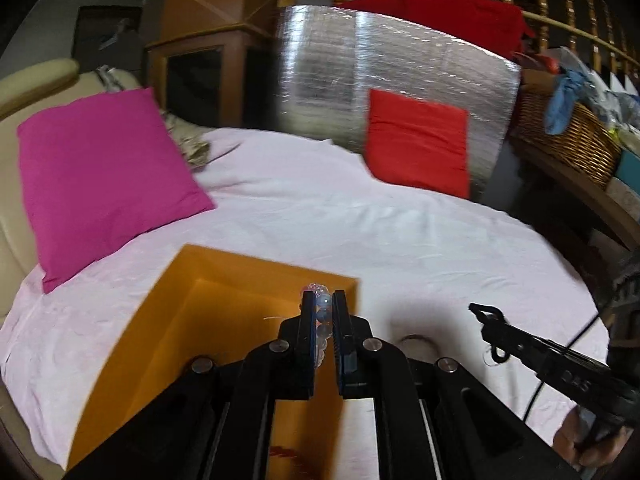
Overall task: Organize jewelry
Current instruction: 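Carry the clip and pink bracelet into the orange box and open both tools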
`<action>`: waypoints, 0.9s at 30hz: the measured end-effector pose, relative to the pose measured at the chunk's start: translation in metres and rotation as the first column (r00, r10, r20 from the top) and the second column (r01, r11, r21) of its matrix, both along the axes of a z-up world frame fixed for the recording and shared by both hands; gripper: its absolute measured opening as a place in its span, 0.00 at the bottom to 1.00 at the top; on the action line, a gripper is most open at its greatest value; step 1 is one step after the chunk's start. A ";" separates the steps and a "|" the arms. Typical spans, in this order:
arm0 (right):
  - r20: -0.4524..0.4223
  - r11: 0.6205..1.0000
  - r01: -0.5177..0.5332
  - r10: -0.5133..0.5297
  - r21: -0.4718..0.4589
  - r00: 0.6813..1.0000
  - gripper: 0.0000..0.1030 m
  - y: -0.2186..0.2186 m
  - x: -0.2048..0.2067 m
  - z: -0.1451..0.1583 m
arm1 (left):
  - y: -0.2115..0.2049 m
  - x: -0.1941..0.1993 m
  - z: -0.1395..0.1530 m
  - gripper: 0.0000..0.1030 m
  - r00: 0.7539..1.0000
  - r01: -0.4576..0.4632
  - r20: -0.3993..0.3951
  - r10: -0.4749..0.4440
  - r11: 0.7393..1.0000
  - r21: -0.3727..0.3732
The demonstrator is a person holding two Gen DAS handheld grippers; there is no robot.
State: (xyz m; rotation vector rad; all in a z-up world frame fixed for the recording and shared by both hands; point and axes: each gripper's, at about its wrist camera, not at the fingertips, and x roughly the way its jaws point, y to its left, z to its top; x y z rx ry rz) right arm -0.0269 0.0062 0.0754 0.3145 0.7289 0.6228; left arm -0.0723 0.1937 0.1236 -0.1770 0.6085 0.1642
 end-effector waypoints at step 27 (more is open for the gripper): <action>-0.006 0.961 -0.278 0.278 -0.006 0.961 0.07 0.134 -0.035 -0.015 | 0.086 -0.007 -0.042 0.08 0.971 -0.176 -0.162 0.173 0.984 0.001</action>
